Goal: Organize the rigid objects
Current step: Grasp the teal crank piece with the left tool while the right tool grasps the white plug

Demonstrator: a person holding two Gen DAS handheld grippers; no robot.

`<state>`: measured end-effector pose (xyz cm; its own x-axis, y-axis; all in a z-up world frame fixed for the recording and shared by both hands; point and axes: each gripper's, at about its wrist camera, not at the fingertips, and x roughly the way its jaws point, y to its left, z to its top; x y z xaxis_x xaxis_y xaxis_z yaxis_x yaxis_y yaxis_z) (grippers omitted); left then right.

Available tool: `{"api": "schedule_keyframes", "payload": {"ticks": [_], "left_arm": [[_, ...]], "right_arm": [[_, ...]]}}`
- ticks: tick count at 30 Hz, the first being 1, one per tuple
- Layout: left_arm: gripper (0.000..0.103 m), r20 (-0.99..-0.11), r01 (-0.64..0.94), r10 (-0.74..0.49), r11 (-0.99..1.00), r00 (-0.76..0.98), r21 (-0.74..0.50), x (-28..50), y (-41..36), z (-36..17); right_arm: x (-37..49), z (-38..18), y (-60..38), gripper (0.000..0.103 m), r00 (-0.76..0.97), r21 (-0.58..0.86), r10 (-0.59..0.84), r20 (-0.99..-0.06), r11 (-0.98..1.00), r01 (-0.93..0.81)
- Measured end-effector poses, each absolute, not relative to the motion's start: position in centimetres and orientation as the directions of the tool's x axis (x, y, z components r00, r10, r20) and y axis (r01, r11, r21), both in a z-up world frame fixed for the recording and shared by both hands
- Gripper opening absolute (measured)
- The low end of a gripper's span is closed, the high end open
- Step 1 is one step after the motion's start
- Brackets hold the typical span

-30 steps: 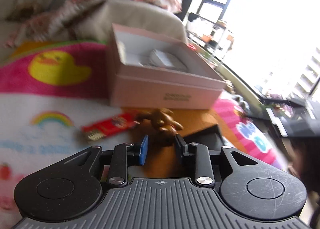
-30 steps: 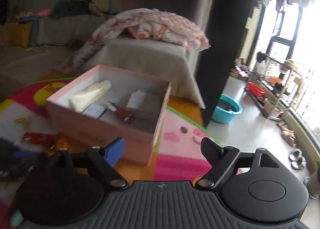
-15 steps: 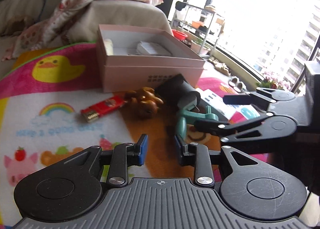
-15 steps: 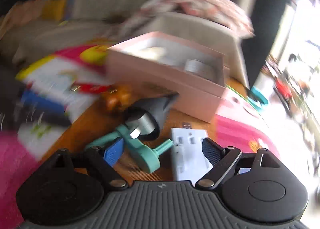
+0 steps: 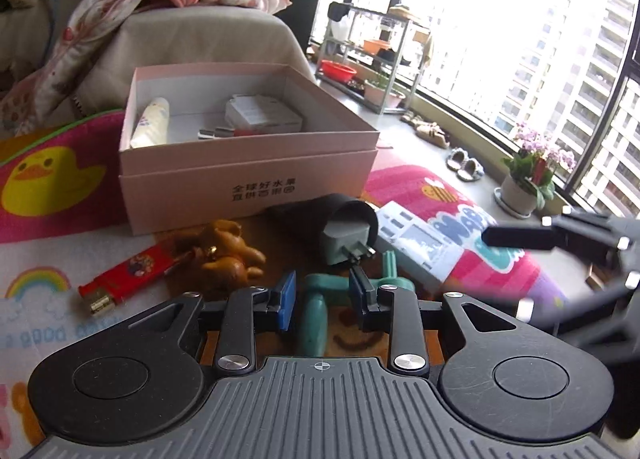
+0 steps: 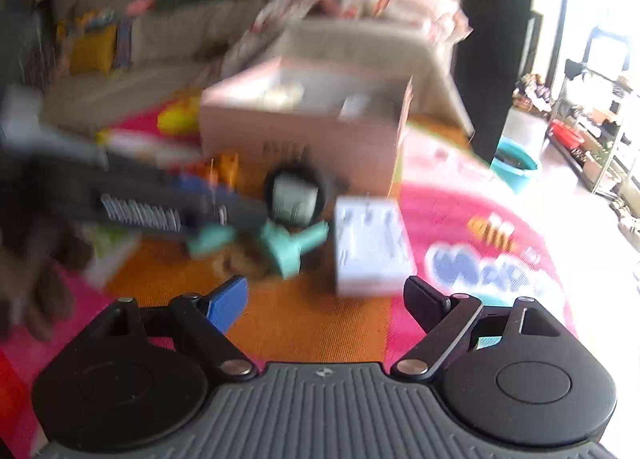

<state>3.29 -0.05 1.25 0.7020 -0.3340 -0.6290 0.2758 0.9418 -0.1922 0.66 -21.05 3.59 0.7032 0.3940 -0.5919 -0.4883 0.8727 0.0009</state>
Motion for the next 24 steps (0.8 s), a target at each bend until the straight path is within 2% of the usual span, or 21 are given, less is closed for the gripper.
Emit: {"api": "schedule_keyframes", "payload": {"ticks": [1, 3, 7, 9, 12, 15, 21, 24], "left_arm": [[0.032, -0.644, 0.267, -0.318, 0.947, 0.696, -0.178, 3.0, 0.2, 1.2], [0.036, -0.666, 0.252, -0.295, 0.954, 0.685, -0.163, 2.1, 1.2, 0.8], [0.03, -0.684, 0.186, -0.223, 0.974, 0.694, -0.129, 0.3, 3.4, 0.9], [0.03, -0.679, 0.151, -0.22, 0.975, 0.701, -0.16, -0.3, 4.6, 1.3], [0.03, -0.664, 0.139, -0.238, 0.97, 0.709, -0.199, -0.9, 5.6, 1.8], [0.03, -0.653, 0.155, -0.255, 0.966, 0.713, -0.207, -1.0, 5.5, 2.1], [0.03, -0.642, 0.175, -0.292, 0.955, 0.708, -0.241, -0.2, 4.5, 1.8], [0.03, -0.646, 0.197, -0.306, 0.951, 0.699, -0.238, 0.1, 3.9, 1.6]], "right_arm": [[0.8, 4.2, -21.0, 0.061, 0.71, 0.012, 0.404, -0.577, 0.874, -0.487], [1.3, 4.7, -20.1, 0.043, 0.703, 0.019, 0.409, -0.581, 0.871, -0.491], [2.4, 4.3, -17.2, 0.041, 0.682, 0.029, 0.431, -0.591, 0.856, -0.517], [3.4, 3.6, -15.8, 0.04, 0.693, 0.007, 0.392, -0.605, 0.873, -0.487], [5.1, 2.7, -14.9, 0.023, 0.681, 0.004, 0.331, -0.653, 0.901, -0.434], [5.0, 2.4, -15.5, 0.013, 0.653, 0.026, 0.356, -0.668, 0.889, -0.457], [2.4, 2.6, -18.0, 0.013, 0.617, 0.001, 0.357, -0.701, 0.866, -0.5], [1.1, 3.5, -18.9, 0.013, 0.55, 0.035, 0.426, -0.719, 0.812, -0.583]]}}
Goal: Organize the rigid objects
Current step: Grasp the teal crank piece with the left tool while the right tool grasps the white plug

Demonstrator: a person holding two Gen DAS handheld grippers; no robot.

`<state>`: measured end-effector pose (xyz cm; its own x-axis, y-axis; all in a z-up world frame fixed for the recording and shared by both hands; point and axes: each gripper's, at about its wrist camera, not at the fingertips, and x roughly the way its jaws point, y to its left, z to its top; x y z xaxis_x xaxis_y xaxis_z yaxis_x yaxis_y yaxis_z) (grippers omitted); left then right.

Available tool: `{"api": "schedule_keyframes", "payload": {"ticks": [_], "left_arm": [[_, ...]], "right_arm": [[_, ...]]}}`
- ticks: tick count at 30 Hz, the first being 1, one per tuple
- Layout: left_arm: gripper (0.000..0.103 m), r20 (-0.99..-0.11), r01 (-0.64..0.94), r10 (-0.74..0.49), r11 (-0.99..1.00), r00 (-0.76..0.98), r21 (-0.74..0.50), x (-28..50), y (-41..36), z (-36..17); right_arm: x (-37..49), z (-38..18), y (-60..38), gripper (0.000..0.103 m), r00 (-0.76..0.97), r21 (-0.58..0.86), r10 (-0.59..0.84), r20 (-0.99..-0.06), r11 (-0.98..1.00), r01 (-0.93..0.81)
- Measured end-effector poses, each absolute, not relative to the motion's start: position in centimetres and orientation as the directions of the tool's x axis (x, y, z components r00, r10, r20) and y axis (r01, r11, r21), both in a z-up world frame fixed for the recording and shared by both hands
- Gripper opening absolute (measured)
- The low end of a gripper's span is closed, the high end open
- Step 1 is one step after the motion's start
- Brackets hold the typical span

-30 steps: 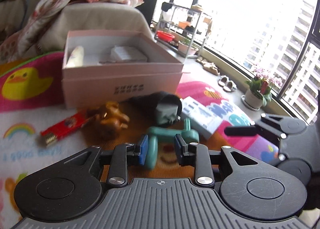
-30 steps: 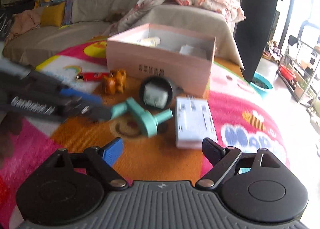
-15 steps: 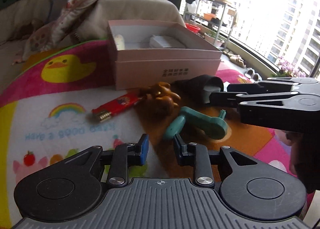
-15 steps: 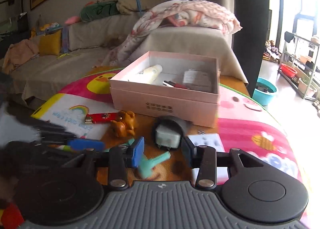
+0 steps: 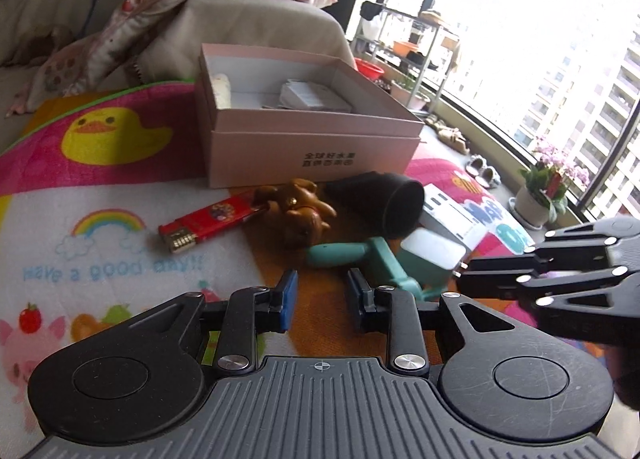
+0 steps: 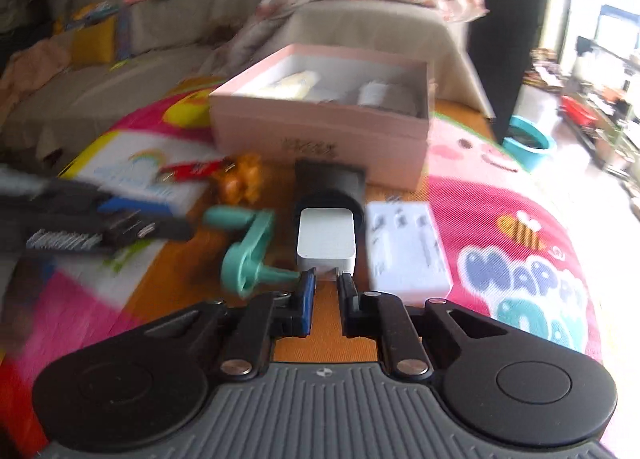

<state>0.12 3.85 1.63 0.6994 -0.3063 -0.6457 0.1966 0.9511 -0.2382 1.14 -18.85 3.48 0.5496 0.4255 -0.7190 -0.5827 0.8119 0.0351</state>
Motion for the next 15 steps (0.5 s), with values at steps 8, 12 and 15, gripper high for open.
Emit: {"api": "schedule_keyframes", "payload": {"ticks": [8, 12, 15], "left_arm": [[0.03, -0.657, 0.225, -0.313, 0.95, 0.686, -0.217, -0.2, 3.1, 1.5], [0.03, -0.656, 0.247, -0.345, 0.938, 0.671, -0.241, -0.9, 3.0, 2.0], [0.03, -0.628, 0.256, -0.379, 0.925, 0.68, -0.281, -1.1, 2.9, 2.9]], "right_arm": [[4.4, 7.8, -17.7, 0.074, 0.67, 0.049, 0.438, -0.599, 0.855, -0.516], [8.1, 6.1, -15.2, 0.074, 0.632, 0.066, 0.42, -0.651, 0.861, -0.504], [9.0, 4.8, -15.0, 0.072, 0.632, 0.053, 0.377, -0.677, 0.882, -0.469]]}}
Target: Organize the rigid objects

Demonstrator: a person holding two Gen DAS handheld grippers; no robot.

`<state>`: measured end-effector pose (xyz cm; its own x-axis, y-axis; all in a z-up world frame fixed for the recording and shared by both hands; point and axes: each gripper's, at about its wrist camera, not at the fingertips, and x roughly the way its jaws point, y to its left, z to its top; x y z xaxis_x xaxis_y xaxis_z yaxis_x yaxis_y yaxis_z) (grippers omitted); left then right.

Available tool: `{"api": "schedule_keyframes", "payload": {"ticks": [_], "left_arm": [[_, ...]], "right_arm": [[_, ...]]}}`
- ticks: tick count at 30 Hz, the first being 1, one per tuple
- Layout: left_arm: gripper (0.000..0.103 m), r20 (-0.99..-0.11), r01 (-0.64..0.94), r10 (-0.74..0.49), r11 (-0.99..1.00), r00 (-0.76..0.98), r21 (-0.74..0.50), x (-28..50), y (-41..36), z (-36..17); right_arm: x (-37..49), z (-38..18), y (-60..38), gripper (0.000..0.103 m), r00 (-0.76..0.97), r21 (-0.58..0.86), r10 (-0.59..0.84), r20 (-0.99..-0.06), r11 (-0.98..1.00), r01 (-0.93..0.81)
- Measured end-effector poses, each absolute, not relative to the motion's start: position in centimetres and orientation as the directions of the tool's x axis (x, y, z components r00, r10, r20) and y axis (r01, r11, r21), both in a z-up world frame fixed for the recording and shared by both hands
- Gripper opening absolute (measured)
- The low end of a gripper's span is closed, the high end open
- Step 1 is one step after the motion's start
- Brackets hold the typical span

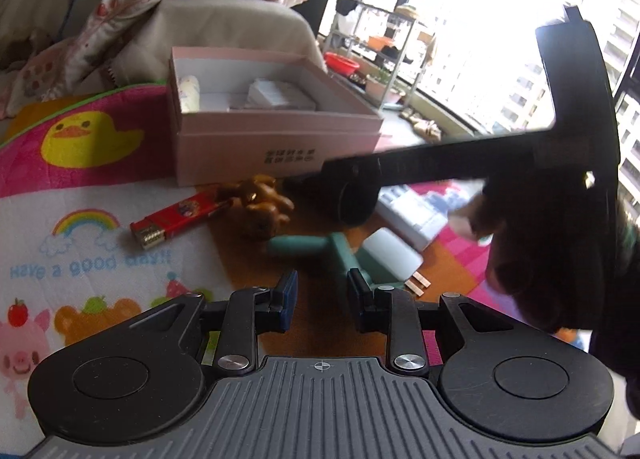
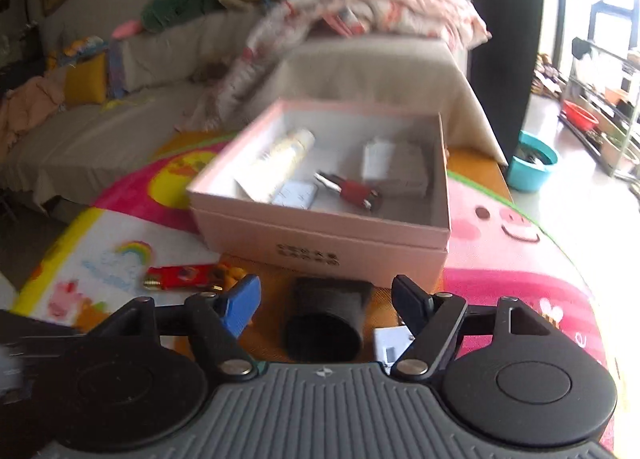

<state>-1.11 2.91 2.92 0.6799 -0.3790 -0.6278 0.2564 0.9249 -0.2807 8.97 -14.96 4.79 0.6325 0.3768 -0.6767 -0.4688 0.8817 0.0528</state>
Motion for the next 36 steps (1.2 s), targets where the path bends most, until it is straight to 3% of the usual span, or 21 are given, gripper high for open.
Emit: {"api": "schedule_keyframes", "payload": {"ticks": [3, 8, 13, 18, 21, 27, 29, 33, 35, 36], "left_arm": [[0.03, -0.612, 0.274, -0.402, 0.915, 0.681, -0.297, -0.1, 1.6, 3.1], [0.033, -0.685, 0.273, -0.305, 0.949, 0.661, -0.159, 1.0, -1.1, 1.7], [0.039, -0.703, 0.244, -0.254, 0.963, 0.665, -0.117, -0.2, 1.1, 1.5], [0.036, -0.718, 0.184, -0.212, 0.976, 0.663, -0.118, -0.2, 3.4, 1.4], [0.039, -0.708, 0.215, -0.249, 0.967, 0.661, -0.139, 0.0, 3.2, 1.1], [0.054, -0.697, 0.296, -0.251, 0.953, 0.672, -0.059, 0.0, 1.4, 0.6], [0.053, -0.688, 0.287, -0.241, 0.957, 0.684, -0.05, -0.3, 1.3, 0.5], [0.033, -0.671, 0.235, -0.235, 0.968, 0.703, -0.093, -0.6, 2.3, 0.6], [0.027, -0.663, 0.219, -0.256, 0.966, 0.704, -0.14, -0.6, 2.9, 0.6], [0.023, -0.658, 0.22, -0.27, 0.962, 0.702, -0.161, -0.6, 3.2, 0.7]], "right_arm": [[7.2, 4.9, -17.0, 0.072, 0.65, 0.06, 0.391, -0.652, 0.881, -0.47], [2.6, 4.9, -20.7, 0.072, 0.705, -0.031, 0.356, -0.614, 0.881, -0.472], [-0.7, 3.5, -21.2, 0.073, 0.664, -0.057, 0.391, -0.637, 0.836, -0.546], [-0.1, 1.6, -19.1, 0.073, 0.621, -0.013, 0.41, -0.668, 0.828, -0.561], [0.7, 0.7, -18.2, 0.075, 0.613, -0.006, 0.39, -0.687, 0.841, -0.541], [0.6, 0.3, -18.6, 0.081, 0.625, 0.013, 0.401, -0.669, 0.848, -0.53], [0.7, 0.3, -18.5, 0.082, 0.627, 0.01, 0.399, -0.669, 0.848, -0.53], [0.8, 0.4, -18.4, 0.082, 0.627, 0.005, 0.396, -0.671, 0.848, -0.531], [1.1, 0.6, -18.3, 0.076, 0.627, 0.012, 0.398, -0.67, 0.85, -0.526], [1.2, 0.7, -18.1, 0.065, 0.629, 0.012, 0.396, -0.669, 0.852, -0.523]]}}
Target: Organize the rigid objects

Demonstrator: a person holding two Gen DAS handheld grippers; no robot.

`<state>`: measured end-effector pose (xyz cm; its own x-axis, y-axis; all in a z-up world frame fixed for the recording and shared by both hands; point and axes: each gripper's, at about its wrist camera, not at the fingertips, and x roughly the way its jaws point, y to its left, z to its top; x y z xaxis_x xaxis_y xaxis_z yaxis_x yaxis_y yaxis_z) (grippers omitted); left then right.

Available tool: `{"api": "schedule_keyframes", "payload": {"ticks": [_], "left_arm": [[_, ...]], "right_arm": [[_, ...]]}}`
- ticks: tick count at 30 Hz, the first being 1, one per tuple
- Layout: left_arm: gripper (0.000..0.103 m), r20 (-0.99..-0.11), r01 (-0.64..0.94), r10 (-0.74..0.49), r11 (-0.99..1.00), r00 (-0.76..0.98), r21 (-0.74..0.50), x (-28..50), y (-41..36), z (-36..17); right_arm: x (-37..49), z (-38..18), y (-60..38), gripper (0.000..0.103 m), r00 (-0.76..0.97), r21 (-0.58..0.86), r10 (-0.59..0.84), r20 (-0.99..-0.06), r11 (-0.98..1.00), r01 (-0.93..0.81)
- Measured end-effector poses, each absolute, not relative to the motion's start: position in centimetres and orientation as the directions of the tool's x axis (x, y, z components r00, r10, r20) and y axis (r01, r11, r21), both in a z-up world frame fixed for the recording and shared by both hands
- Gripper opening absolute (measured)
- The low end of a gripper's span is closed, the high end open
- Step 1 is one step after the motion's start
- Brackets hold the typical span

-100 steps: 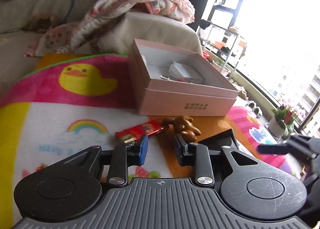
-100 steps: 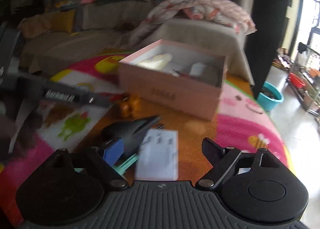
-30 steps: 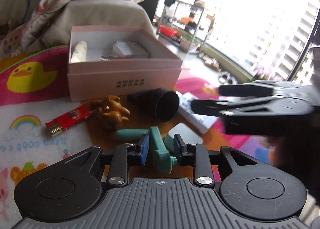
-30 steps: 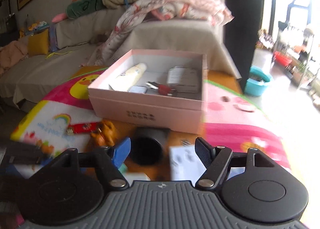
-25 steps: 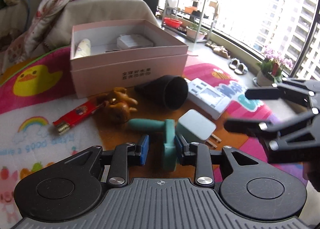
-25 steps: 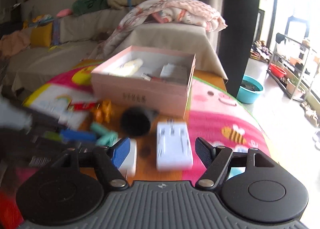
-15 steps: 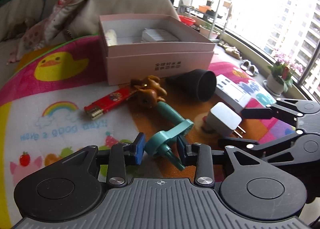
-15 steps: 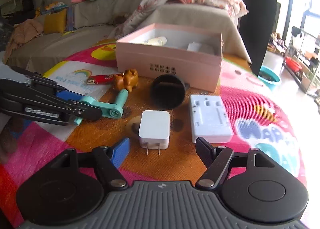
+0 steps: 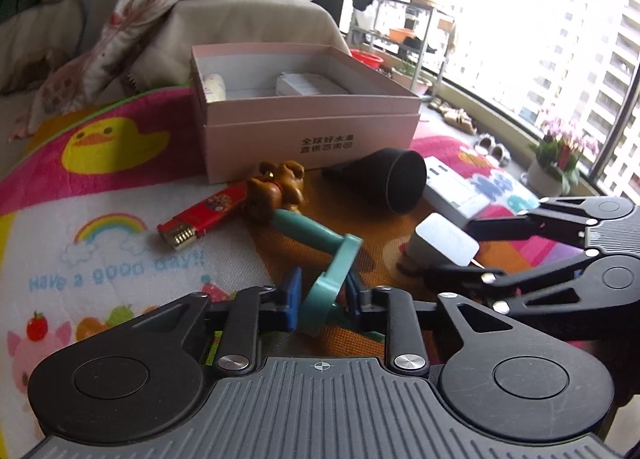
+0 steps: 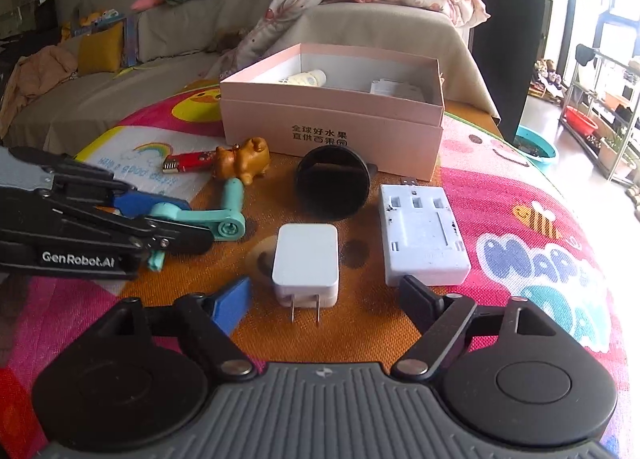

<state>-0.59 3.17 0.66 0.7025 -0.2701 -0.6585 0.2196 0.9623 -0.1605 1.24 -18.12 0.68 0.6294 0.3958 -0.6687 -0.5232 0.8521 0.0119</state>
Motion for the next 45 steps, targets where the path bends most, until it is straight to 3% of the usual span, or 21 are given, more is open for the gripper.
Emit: {"api": "schedule_keyframes", "payload": {"ticks": [1, 3, 15, 22, 27, 29, 32, 34, 35, 39, 42, 45], "left_arm": [[0.022, -0.656, 0.222, -0.279, 0.96, 0.702, -0.171, -0.7, 3.3, 0.7], [0.022, -0.654, 0.233, -0.288, 0.957, 0.7, -0.172, -1.1, 3.3, 0.9], [0.013, -0.621, 0.348, -0.311, 0.935, 0.719, -0.065, -4.4, 1.3, 4.4], [0.015, -0.624, 0.32, -0.393, 0.919, 0.675, -0.232, -4.2, 2.9, 4.6], [0.018, -0.701, 0.331, -0.3, 0.939, 0.647, -0.096, -4.3, 1.3, 3.4], [0.025, -0.711, 0.349, -0.294, 0.934, 0.638, -0.074, -4.4, 0.6, 3.0], [0.03, -0.721, 0.342, -0.29, 0.936, 0.629, -0.078, -4.1, 0.2, 2.9], [0.03, -0.723, 0.318, -0.291, 0.942, 0.626, -0.104, -3.6, 0.3, 2.5], [0.03, -0.725, 0.304, -0.29, 0.946, 0.625, -0.116, -3.2, 0.4, 2.2], [0.03, -0.737, 0.308, -0.347, 0.931, 0.581, -0.196, -2.4, 0.5, 1.9], [0.03, -0.71, 0.356, -0.366, 0.919, 0.602, -0.172, -3.1, 1.2, 3.4], [0.03, -0.709, 0.48, -0.454, 0.858, 0.54, -0.183, -4.0, 2.0, 4.6]], "right_arm": [[1.4, 0.8, -18.0, 0.05, 0.631, 0.006, 0.392, -0.67, 0.852, -0.523], [1.7, 1.3, -17.5, 0.033, 0.605, 0.009, 0.404, -0.686, 0.837, -0.547], [-2.0, 5.1, -19.5, 0.032, 0.628, -0.071, 0.425, -0.651, 0.79, -0.609], [-1.9, 5.4, -19.7, 0.032, 0.658, -0.092, 0.401, -0.638, 0.808, -0.582], [-1.4, 4.4, -19.3, 0.032, 0.654, -0.067, 0.398, -0.643, 0.821, -0.566], [-1.2, 4.3, -19.1, 0.033, 0.651, -0.064, 0.399, -0.646, 0.821, -0.567], [-1.0, 4.0, -19.2, 0.041, 0.651, -0.068, 0.396, -0.647, 0.821, -0.567], [-1.0, 3.6, -19.5, 0.056, 0.648, -0.069, 0.393, -0.652, 0.821, -0.566], [-1.0, 3.3, -19.5, 0.058, 0.644, -0.068, 0.391, -0.658, 0.821, -0.568], [-1.1, 2.1, -19.6, 0.061, 0.623, -0.081, 0.373, -0.687, 0.813, -0.576], [-1.3, 1.5, -20.0, 0.065, 0.618, -0.085, 0.364, -0.697, 0.813, -0.576], [-1.2, 1.4, -20.7, 0.07, 0.61, -0.059, 0.377, -0.697, 0.818, -0.572]]}}
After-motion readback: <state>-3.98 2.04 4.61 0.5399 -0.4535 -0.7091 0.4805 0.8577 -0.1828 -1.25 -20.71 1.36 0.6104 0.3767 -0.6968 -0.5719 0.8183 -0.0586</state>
